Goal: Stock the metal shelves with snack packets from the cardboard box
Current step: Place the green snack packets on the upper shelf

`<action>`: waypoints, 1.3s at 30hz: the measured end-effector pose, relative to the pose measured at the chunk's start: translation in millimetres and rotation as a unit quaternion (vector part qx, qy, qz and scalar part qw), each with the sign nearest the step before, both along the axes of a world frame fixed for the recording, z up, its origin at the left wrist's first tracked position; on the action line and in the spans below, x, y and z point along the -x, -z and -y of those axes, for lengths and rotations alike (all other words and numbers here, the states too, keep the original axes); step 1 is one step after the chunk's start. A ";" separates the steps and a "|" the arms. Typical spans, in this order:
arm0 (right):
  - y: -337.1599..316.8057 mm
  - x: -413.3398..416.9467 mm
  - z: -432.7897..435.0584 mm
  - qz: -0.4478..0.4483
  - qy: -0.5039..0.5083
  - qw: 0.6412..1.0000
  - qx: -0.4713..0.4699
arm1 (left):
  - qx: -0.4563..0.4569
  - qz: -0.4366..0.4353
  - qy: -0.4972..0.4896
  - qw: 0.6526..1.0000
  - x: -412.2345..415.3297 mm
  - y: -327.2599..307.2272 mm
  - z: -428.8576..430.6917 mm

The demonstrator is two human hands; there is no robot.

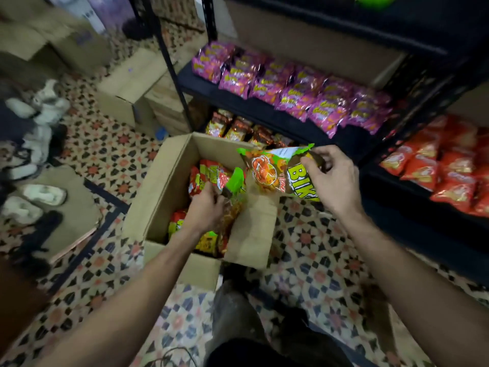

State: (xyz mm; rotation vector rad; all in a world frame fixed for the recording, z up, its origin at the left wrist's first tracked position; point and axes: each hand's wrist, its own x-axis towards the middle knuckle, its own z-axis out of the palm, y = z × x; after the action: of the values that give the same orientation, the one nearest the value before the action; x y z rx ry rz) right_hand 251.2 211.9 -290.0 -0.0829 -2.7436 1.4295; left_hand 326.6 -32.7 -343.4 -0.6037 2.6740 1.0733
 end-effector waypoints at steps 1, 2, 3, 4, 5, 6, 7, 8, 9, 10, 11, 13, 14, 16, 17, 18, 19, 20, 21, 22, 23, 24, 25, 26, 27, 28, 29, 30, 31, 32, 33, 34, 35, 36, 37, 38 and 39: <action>-11.3 -0.9 -10.0 -0.015 -0.002 1.000 0.001 | 0.008 -0.027 0.007 1.000 1.6 -15.9 -6.4; -25.9 -3.6 -22.8 -0.029 -0.005 1.000 0.002 | 0.012 -0.053 0.018 0.998 2.4 -33.3 -16.1; -40.3 -4.2 -36.1 -0.046 -0.007 0.999 0.002 | 0.014 -0.079 0.035 0.996 5.2 -49.0 -25.5; -51.9 -3.9 -46.5 -0.058 -0.004 0.998 0.001 | 0.017 -0.094 0.057 0.994 8.4 -61.4 -32.4; -68.7 -2.9 -60.5 -0.079 0.001 0.997 0.000 | 0.018 -0.114 0.076 0.990 13.9 -77.1 -42.2; -80.8 -2.7 -70.8 -0.095 0.006 0.995 0.001 | 0.013 -0.125 0.088 0.988 18.0 -88.7 -48.4; -97.4 -1.9 -85.2 -0.116 0.014 0.993 0.002 | 0.004 -0.138 0.096 0.986 23.8 -104.6 -59.8; -109.8 -0.3 -96.9 -0.134 0.020 0.991 0.000 | -0.004 -0.144 0.103 0.984 29.5 -116.6 -67.9; -123.4 1.6 -108.6 -0.149 0.027 0.988 -0.002 | -0.010 -0.148 0.108 0.983 36.0 -129.4 -76.9; -134.8 2.9 -120.6 -0.161 0.035 0.986 -0.001 | -0.016 -0.159 0.117 0.980 41.0 -141.3 -86.5; -151.3 2.6 -136.5 -0.175 0.043 0.984 0.000 | -0.022 -0.175 0.134 0.975 47.8 -156.2 -101.2; -174.4 7.6 -155.5 -0.195 0.053 0.979 0.002 | -0.034 -0.195 0.153 0.968 61.2 -178.3 -119.5; -189.9 10.6 -165.4 -0.210 0.057 0.976 -0.001 | -0.035 -0.206 0.161 0.965 70.6 -192.9 -130.1; -215.2 16.1 -177.9 -0.245 0.062 0.968 -0.010 | -0.038 -0.229 0.173 0.957 86.1 -217.6 -144.9; -231.9 19.0 -185.1 -0.268 0.065 0.961 -0.016 | -0.042 -0.246 0.185 0.951 96.7 -233.3 -153.7; -241.8 22.0 -187.7 -0.283 0.065 0.957 -0.021 | -0.042 -0.258 0.190 0.946 103.4 -243.6 -156.5; -255.9 25.9 -192.1 -0.300 0.068 0.951 -0.026 | -0.037 -0.281 0.194 0.939 112.1 -258.4 -161.8; -264.7 29.2 -193.9 -0.312 0.066 0.947 -0.035 | -0.029 -0.299 0.190 0.935 118.6 -268.0 -162.9; -274.9 32.7 -195.5 -0.323 0.066 0.943 -0.037 | -0.021 -0.321 0.183 0.929 126.1 -278.6 -164.5; -283.4 35.9 -196.1 -0.336 0.065 0.939 -0.040 | -0.017 -0.338 0.173 0.925 132.8 -287.6 -165.0; -292.1 39.9 -196.3 -0.345 0.064 0.935 -0.042 | -0.017 -0.353 0.164 0.921 139.2 -297.0 -165.8; -300.4 45.3 -195.5 -0.354 0.064 0.932 -0.044 | -0.022 -0.367 0.151 0.918 146.2 -304.6 -165.4; -308.7 52.6 -193.3 -0.362 0.064 0.929 -0.048 | -0.026 -0.382 0.135 0.914 154.0 -312.1 -163.8; -315.6 60.8 -189.7 -0.369 0.065 0.926 -0.050 | -0.034 -0.394 0.114 0.912 162.4 -318.4 -161.5; -320.7 68.1 -184.9 -0.380 0.066 0.921 -0.053 | -0.036 -0.408 0.094 0.907 170.3 -323.6 -158.9; -326.7 79.1 -178.4 -0.396 0.064 0.914 -0.058 | -0.033 -0.425 0.075 0.902 181.7 -331.0 -155.9; -331.1 88.5 -171.2 -0.413 0.058 0.906 -0.071 | -0.026 -0.442 0.060 0.895 190.8 -337.5 -153.4; -335.6 101.6 -163.1 -0.428 0.051 0.898 -0.085 | -0.022 -0.454 0.046 0.889 203.6 -344.5 -150.5; -338.8 112.7 -155.3 -0.442 0.045 0.891 -0.099 | -0.016 -0.468 0.038 0.883 212.4 -350.8 -148.8; -343.0 128.4 -147.1 -0.457 0.041 0.882 -0.108 | -0.006 -0.482 0.032 0.876 225.5 -357.6 -147.1; -346.9 141.1 -139.6 -0.472 0.041 0.873 -0.118 | 0.000 -0.497 0.025 0.868 236.3 -363.0 -145.8; -350.7 158.9 -131.3 -0.489 0.047 0.861 -0.133 | 0.002 -0.508 0.012 0.861 252.0 -367.3 -143.1; -353.7 175.6 -125.1 -0.501 0.056 0.850 -0.152 | 0.000 -0.515 0.001 0.857 267.8 -369.5 -140.3; -358.3 188.3 -122.0 -0.507 0.064 0.841 -0.175 | -0.001 -0.521 -0.004 0.854 279.3 -372.1 -139.3; -362.5 206.4 -116.8 -0.500 0.069 0.840 -0.198 | -0.001 -0.523 -0.003 0.852 297.4 -373.2 -135.2; -366.7 219.1 -114.6 -0.485 0.067 0.843 -0.222 | -0.003 -0.523 0.001 0.852 309.6 -373.5 -132.8; -370.6 234.7 -111.6 -0.468 0.063 0.845 -0.251 | -0.012 -0.522 0.010 0.853 323.8 -374.7 -129.4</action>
State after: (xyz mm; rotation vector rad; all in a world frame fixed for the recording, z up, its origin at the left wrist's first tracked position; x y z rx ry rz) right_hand 16.5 323.6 80.6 0.3510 -2.0877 0.4381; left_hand 2.8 96.7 31.3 0.1078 3.4820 1.8076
